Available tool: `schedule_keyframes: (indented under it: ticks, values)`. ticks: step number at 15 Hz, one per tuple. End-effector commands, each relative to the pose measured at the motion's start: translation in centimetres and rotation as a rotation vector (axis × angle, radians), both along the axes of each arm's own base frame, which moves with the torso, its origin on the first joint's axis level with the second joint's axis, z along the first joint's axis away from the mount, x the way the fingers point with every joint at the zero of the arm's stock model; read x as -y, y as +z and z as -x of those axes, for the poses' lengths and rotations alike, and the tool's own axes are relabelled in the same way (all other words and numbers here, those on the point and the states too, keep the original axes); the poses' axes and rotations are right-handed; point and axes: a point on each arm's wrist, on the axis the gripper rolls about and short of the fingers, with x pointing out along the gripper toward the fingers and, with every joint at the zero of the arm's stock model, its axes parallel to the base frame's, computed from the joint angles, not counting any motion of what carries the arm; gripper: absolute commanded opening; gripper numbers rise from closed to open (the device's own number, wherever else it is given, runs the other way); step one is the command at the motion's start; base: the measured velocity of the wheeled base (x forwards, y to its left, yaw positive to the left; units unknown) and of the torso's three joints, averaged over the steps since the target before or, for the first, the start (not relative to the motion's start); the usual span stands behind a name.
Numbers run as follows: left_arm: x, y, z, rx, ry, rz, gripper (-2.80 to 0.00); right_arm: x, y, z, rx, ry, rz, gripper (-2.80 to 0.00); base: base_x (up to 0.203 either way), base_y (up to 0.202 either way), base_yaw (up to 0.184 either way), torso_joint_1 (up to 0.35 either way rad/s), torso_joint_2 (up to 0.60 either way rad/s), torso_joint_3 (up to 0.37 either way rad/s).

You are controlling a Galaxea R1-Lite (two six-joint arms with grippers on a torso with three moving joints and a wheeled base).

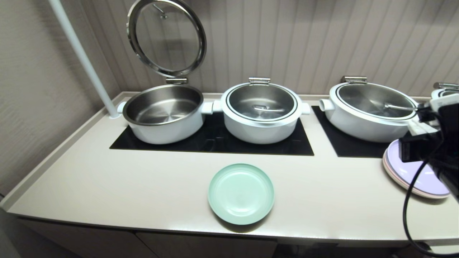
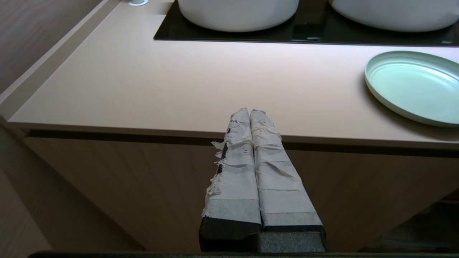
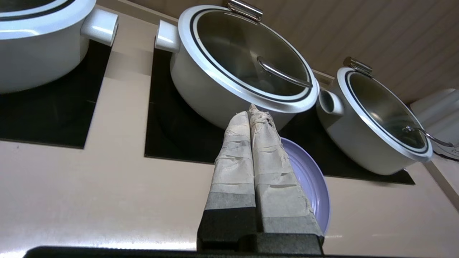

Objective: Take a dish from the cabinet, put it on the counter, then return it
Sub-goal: Pick up the plate from the table

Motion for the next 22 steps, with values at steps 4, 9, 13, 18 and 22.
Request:
schedule_keyframes:
  ticks: [4, 9, 13, 18, 22]
  values:
    - [0.0, 0.0, 0.0, 0.000, 0.001, 0.000, -2.80, 1.9, 0.3, 8.8, 0.008, -0.042, 0.001, -2.80, 0.000, 0.000, 0.000, 0.000, 0.00, 0.000]
    - [0.0, 0.0, 0.0, 0.000, 0.001, 0.000, -2.80, 2.6, -3.9, 16.1, 0.034, 0.092, 0.017, -2.80, 0.000, 0.000, 0.000, 0.000, 0.00, 0.000]
    - [0.0, 0.0, 0.0, 0.000, 0.001, 0.000, -2.80, 2.7, -7.4, 20.4, -0.007, 0.174, -0.016, -2.80, 0.000, 0.000, 0.000, 0.000, 0.00, 0.000]
    - [0.0, 0.0, 0.0, 0.000, 0.001, 0.000, -2.80, 2.5, -10.2, 21.4, -0.153, 0.263, -0.194, -2.80, 0.000, 0.000, 0.000, 0.000, 0.00, 0.000]
    - [0.0, 0.0, 0.0, 0.000, 0.001, 0.000, -2.80, 2.3, -11.6, 23.0, -0.118, 0.333, -0.233, -2.80, 0.000, 0.000, 0.000, 0.000, 0.00, 0.000]
